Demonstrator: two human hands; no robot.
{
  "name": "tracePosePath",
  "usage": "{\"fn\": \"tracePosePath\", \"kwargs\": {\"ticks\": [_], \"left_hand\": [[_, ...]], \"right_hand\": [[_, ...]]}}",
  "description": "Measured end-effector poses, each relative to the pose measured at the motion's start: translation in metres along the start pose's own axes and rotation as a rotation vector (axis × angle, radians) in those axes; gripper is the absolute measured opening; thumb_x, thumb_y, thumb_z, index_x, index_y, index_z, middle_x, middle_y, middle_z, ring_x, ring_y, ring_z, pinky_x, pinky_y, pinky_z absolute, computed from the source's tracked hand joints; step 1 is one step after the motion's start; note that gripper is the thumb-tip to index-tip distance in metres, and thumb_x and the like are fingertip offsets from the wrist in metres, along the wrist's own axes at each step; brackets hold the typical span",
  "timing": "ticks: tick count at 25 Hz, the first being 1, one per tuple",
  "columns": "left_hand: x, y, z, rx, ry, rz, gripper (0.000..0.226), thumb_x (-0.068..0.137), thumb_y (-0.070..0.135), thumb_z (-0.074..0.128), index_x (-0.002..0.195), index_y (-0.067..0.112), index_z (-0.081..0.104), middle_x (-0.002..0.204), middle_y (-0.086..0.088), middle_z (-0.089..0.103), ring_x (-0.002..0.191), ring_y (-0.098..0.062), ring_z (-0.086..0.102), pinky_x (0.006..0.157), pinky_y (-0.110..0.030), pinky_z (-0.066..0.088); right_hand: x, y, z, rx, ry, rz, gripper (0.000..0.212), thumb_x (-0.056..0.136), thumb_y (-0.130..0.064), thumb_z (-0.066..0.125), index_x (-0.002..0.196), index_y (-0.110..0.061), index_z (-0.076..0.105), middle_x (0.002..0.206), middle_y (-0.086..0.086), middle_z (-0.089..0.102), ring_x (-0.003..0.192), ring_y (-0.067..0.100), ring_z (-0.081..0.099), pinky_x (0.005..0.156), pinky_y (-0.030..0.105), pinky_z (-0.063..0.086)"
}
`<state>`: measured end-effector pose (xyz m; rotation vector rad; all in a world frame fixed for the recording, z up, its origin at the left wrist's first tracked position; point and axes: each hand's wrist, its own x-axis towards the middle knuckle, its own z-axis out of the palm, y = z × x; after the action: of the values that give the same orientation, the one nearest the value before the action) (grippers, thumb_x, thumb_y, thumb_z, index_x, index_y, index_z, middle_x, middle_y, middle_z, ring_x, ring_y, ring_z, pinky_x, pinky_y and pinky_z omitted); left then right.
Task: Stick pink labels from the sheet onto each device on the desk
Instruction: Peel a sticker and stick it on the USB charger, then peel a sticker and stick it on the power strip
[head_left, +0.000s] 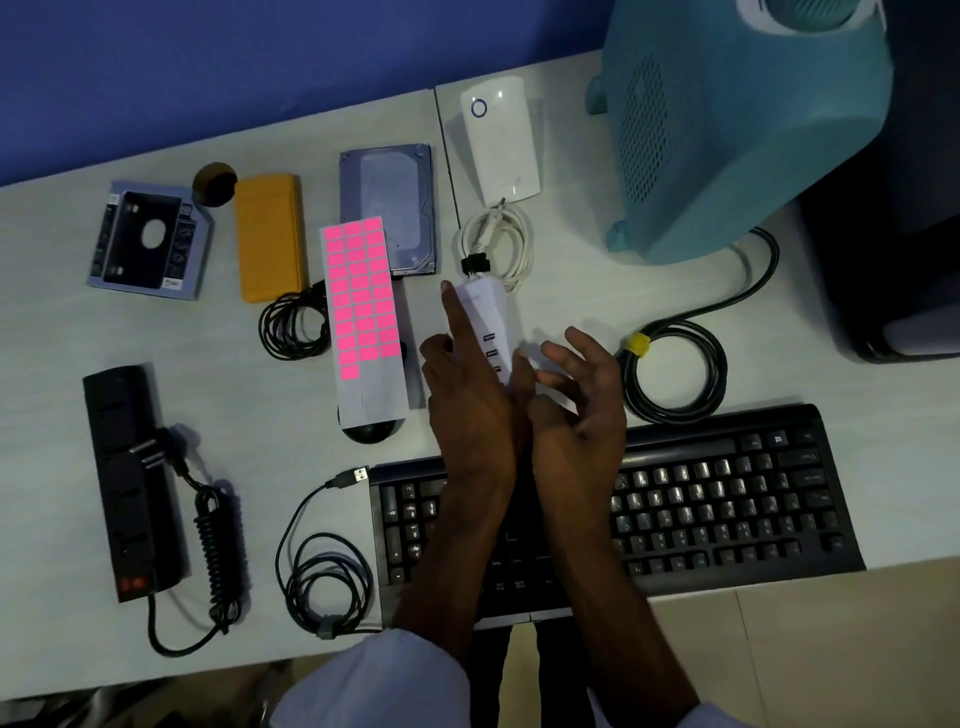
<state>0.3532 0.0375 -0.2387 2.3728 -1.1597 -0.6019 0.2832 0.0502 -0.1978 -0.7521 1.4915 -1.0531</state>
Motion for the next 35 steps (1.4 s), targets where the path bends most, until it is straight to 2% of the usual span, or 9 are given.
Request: {"fn": "tracePosePath", "kwargs": {"ticks": [4, 8, 12, 14, 17, 22, 28, 32, 35], "left_hand": [[0.003, 0.006, 0.006, 0.116, 0.022, 0.044, 0.096, 0.077, 0.064, 0.021, 0.161, 0.017, 0.012, 0.122, -0.016, 0.046, 0.107, -0.030, 0.052, 0.065, -0.037, 0.051], [0.002, 0.006, -0.003, 0.097, -0.038, 0.026, 0.096, 0.078, 0.062, 0.015, 0.160, 0.014, 0.016, 0.125, -0.018, 0.047, 0.109, -0.030, 0.054, 0.064, -0.033, 0.048], [-0.010, -0.009, -0.040, 0.021, -0.067, 0.180, 0.070, 0.091, 0.043, 0.053, 0.153, 0.016, 0.037, 0.140, -0.015, 0.043, 0.120, -0.028, 0.053, 0.084, -0.036, 0.057], [-0.014, -0.029, -0.070, 0.019, 0.065, 0.221, 0.049, 0.088, 0.035, 0.068, 0.134, 0.021, 0.058, 0.135, -0.007, 0.050, 0.118, -0.022, 0.056, 0.084, -0.027, 0.053], [-0.008, -0.070, -0.101, -0.107, 0.275, 0.075, 0.036, 0.088, 0.029, 0.072, 0.123, 0.021, 0.063, 0.122, -0.003, 0.057, 0.102, -0.022, 0.063, 0.077, -0.037, 0.057], [0.011, -0.111, -0.100, -0.356, 0.166, -0.130, 0.047, 0.089, 0.034, 0.073, 0.132, 0.028, 0.056, 0.119, 0.005, 0.066, 0.101, -0.012, 0.068, 0.081, -0.038, 0.061], [0.011, -0.116, -0.096, -0.436, 0.128, -0.140, 0.039, 0.088, 0.021, 0.076, 0.124, 0.029, 0.064, 0.108, 0.008, 0.072, 0.089, -0.010, 0.070, 0.077, -0.028, 0.059], [0.010, -0.112, -0.101, -0.475, 0.135, -0.095, 0.030, 0.091, 0.022, 0.074, 0.120, 0.027, 0.069, 0.112, 0.010, 0.074, 0.097, -0.008, 0.070, 0.082, -0.023, 0.056], [0.011, -0.108, -0.107, -0.485, 0.131, -0.069, 0.027, 0.091, 0.019, 0.073, 0.117, 0.024, 0.071, 0.109, 0.011, 0.075, 0.098, -0.004, 0.069, 0.082, -0.016, 0.052]], "right_hand": [[0.006, 0.001, -0.001, -0.010, 0.040, -0.031, 0.048, 0.091, 0.005, 0.062, 0.134, -0.017, 0.056, 0.125, 0.000, 0.068, 0.108, 0.010, 0.066, 0.082, 0.014, 0.051], [0.007, 0.000, 0.005, -0.039, 0.022, -0.046, 0.049, 0.090, 0.007, 0.061, 0.132, -0.017, 0.057, 0.124, -0.002, 0.069, 0.108, 0.013, 0.067, 0.082, 0.016, 0.052], [-0.004, -0.007, 0.018, -0.029, -0.033, -0.096, 0.047, 0.088, 0.010, 0.055, 0.128, -0.015, 0.059, 0.118, 0.000, 0.071, 0.100, 0.012, 0.068, 0.084, 0.021, 0.055], [-0.005, -0.006, 0.028, -0.068, -0.086, -0.124, 0.040, 0.089, 0.008, 0.057, 0.122, -0.013, 0.063, 0.110, -0.001, 0.074, 0.096, 0.008, 0.070, 0.083, 0.022, 0.057], [-0.007, 0.000, 0.051, -0.272, -0.294, -0.080, 0.030, 0.092, -0.005, 0.064, 0.120, -0.017, 0.065, 0.105, -0.010, 0.073, 0.088, -0.007, 0.067, 0.076, 0.010, 0.050], [-0.015, 0.026, 0.093, -0.592, -0.447, -0.140, 0.044, 0.091, -0.031, 0.072, 0.131, -0.023, 0.058, 0.116, -0.007, 0.065, 0.097, 0.004, 0.060, 0.073, 0.004, 0.041], [-0.001, 0.032, 0.101, -0.374, -0.352, 0.064, 0.032, 0.081, -0.006, 0.081, 0.109, -0.016, 0.068, 0.081, -0.017, 0.068, 0.065, -0.011, 0.064, 0.060, 0.008, 0.048], [-0.002, 0.019, 0.098, -0.194, -0.502, 0.313, 0.016, 0.091, -0.007, 0.071, 0.097, -0.021, 0.075, 0.053, -0.018, 0.065, 0.042, -0.005, 0.053, 0.045, 0.006, 0.036], [-0.002, 0.019, 0.094, -0.126, -0.508, 0.378, 0.016, 0.093, -0.010, 0.068, 0.097, -0.021, 0.079, 0.053, -0.015, 0.060, 0.045, 0.003, 0.039, 0.044, 0.014, 0.032]]}}
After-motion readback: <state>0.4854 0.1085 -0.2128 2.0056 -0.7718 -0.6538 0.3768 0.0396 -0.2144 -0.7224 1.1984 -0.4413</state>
